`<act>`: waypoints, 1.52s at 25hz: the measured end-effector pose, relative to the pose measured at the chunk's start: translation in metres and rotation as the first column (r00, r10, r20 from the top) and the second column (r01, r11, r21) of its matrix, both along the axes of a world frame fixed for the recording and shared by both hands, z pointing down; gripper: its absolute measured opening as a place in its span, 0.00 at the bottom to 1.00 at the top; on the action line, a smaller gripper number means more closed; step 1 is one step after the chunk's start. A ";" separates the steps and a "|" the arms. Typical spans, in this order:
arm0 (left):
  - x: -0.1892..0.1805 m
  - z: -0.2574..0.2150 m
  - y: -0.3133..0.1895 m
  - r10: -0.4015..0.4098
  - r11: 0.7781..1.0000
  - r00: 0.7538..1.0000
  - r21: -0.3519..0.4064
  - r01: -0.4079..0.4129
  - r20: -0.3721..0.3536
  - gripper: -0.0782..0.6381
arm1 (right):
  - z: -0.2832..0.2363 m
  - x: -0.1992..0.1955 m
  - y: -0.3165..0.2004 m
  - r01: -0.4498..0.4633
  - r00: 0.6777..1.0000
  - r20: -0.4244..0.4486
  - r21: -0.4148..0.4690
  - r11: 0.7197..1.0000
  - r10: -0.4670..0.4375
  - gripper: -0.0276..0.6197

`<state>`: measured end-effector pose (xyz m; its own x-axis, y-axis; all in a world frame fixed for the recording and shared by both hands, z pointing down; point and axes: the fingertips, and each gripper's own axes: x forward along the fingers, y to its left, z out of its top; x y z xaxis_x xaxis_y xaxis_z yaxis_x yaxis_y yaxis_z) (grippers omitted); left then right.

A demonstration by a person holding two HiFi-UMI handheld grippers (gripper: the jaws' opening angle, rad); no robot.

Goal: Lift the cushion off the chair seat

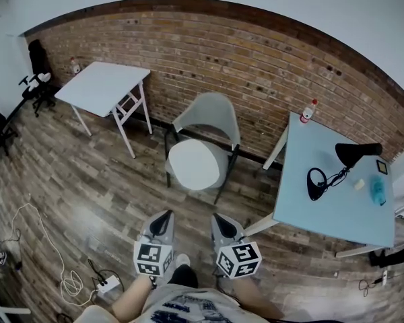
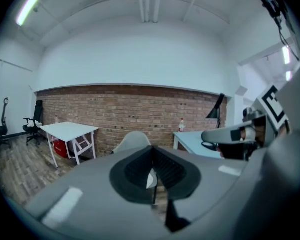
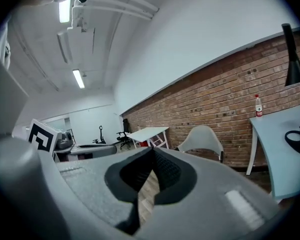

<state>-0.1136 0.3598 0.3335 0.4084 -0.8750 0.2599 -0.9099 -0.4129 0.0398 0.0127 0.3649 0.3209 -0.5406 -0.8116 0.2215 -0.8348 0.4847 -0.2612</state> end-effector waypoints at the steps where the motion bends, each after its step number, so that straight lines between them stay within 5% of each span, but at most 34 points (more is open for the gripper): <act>1: -0.006 0.000 -0.014 0.004 1.000 1.000 0.001 -0.004 0.001 0.10 | 0.001 -0.007 -0.014 -0.001 1.000 -0.002 -0.001 1.000 0.001 0.04; 14: -0.062 0.008 -0.124 0.032 0.999 0.999 -0.014 -0.032 -0.010 0.10 | 0.007 -0.052 -0.121 -0.050 0.998 -0.030 -0.022 0.998 0.050 0.04; 25: -0.050 0.031 -0.179 0.044 0.997 0.999 -0.059 -0.045 -0.016 0.10 | 0.034 -0.036 -0.179 -0.073 0.997 -0.032 -0.080 0.994 0.071 0.04; 38: -0.024 0.063 -0.322 0.016 0.990 0.999 -0.139 -0.011 0.035 0.10 | 0.066 0.008 -0.338 -0.072 0.997 -0.026 -0.125 0.990 0.070 0.04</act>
